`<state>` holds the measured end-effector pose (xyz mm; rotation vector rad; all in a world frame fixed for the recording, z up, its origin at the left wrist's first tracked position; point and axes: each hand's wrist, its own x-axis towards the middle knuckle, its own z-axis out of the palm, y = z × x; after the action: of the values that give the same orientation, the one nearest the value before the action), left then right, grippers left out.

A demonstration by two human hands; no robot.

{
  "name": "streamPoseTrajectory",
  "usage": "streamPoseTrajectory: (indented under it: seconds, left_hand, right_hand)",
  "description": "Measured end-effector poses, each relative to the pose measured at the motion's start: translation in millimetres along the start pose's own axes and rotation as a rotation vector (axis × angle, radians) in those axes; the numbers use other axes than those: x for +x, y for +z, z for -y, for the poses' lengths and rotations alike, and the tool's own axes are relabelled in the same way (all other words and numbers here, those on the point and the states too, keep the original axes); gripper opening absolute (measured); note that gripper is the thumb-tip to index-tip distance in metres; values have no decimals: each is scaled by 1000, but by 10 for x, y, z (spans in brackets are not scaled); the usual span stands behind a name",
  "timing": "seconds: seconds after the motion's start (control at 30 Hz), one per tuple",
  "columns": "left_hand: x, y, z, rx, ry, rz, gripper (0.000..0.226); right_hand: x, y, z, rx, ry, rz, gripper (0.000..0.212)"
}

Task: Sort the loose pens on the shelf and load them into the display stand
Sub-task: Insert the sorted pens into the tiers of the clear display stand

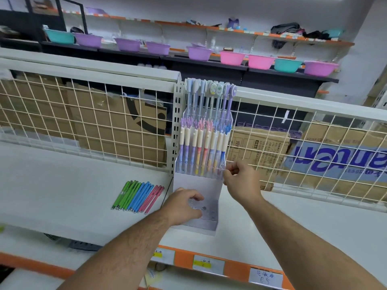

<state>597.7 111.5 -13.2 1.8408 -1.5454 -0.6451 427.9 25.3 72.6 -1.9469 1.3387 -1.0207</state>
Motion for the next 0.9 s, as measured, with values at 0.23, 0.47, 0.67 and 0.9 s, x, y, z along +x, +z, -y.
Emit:
streamPoseTrajectory:
  seconds: [0.23, 0.47, 0.67, 0.9]
  left_hand:
    - [-91, 31, 59, 32, 40, -77, 35]
    - [-69, 32, 145, 16, 59, -53, 32]
    - [-6, 42, 204, 10, 84, -41, 32]
    - [35, 63, 263, -19, 97, -37, 30]
  right_hand:
    - [-241, 46, -67, 12, -53, 2, 8]
    - [53, -95, 342, -14, -9, -102, 5]
    - [140, 12, 426, -164, 78, -53, 6]
    - [206, 33, 461, -258, 96, -34, 19]
